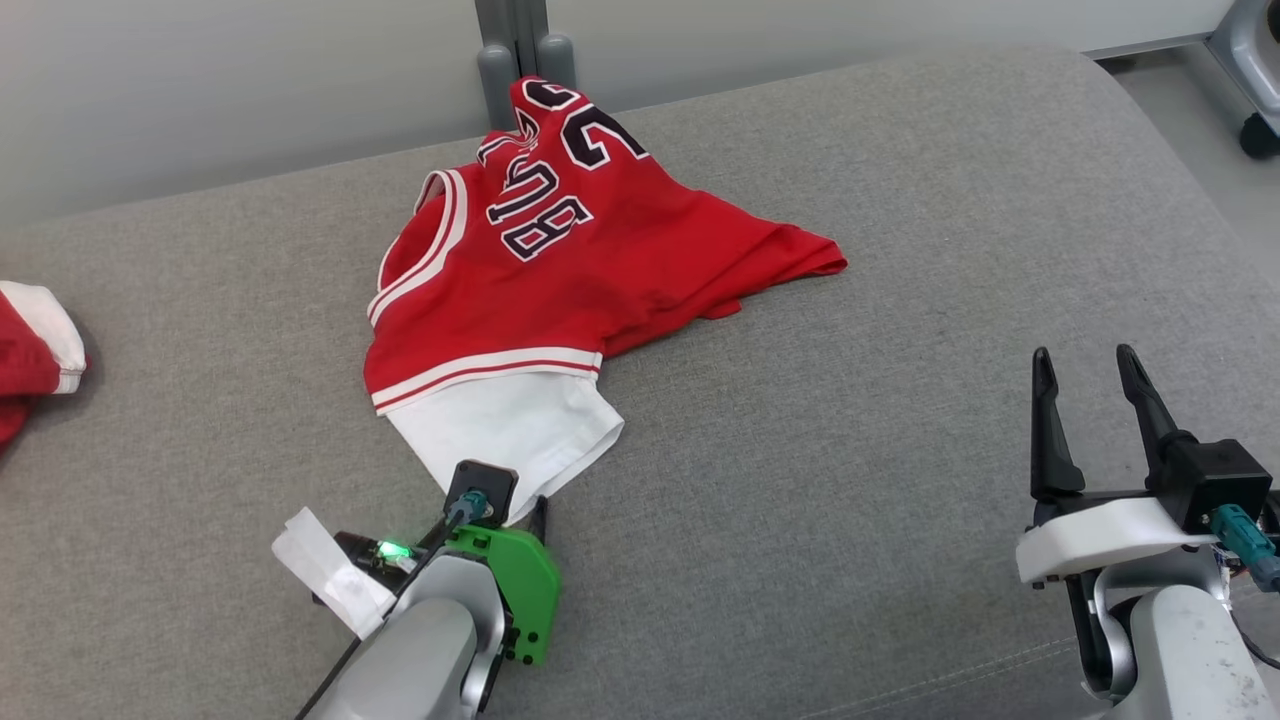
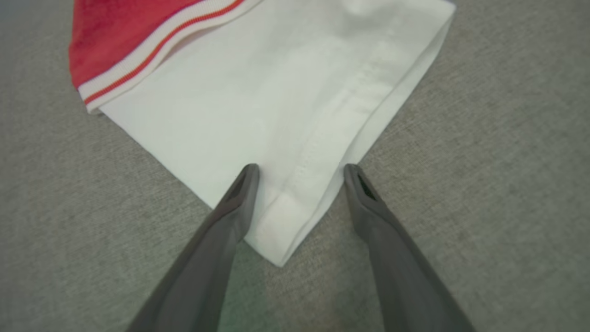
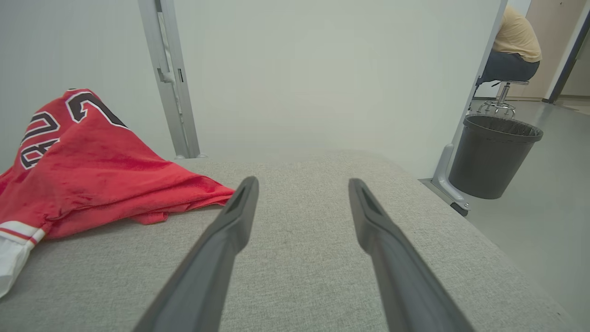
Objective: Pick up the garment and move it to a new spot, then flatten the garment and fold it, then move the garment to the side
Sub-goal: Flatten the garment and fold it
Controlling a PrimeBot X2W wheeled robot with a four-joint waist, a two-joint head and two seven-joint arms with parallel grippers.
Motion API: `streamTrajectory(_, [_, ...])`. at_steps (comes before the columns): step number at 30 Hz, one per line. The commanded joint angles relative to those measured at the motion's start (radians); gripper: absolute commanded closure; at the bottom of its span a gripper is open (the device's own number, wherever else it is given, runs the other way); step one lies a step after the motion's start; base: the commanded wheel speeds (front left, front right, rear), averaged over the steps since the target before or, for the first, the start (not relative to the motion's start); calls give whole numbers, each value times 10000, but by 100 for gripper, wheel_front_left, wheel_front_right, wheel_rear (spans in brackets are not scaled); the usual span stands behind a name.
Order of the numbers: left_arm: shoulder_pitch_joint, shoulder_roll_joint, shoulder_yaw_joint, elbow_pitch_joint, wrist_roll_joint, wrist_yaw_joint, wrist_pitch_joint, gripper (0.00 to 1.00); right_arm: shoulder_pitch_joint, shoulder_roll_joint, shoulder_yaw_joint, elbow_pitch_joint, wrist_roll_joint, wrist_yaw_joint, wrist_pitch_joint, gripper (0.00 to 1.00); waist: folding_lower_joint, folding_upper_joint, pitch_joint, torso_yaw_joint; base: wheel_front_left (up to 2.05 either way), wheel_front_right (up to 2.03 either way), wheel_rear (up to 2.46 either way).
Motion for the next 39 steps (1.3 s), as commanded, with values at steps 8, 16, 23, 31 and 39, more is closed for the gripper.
streamTrajectory(8, [-135,508,183,92,-60,265,-803,100,76,-16,-299,-55,-11,-14,-31,0,0,-1,-106,299,0,0,0])
streamTrajectory(16, [546,1317,666,-1287,-267,940,-1621,100,282,-15,-487,-81,-38,-14,-31,0,0,-1,-452,790,0,0,0])
streamTrajectory(23, [2019,2304,1357,-3187,-693,1881,-1700,100,526,-19,-622,-119,-75,-14,-30,0,0,-1,-564,947,0,0,0])
streamTrajectory(31, [3637,3073,2132,-4591,-1350,2828,-1543,100,781,-16,-746,-59,-83,-14,-31,0,0,-1,-612,912,0,0,0])
streamTrajectory(39, [4076,3074,2268,-5164,-1572,3004,-1530,0,804,-18,-727,140,-88,-14,-30,0,0,-1,-714,915,0,0,0])
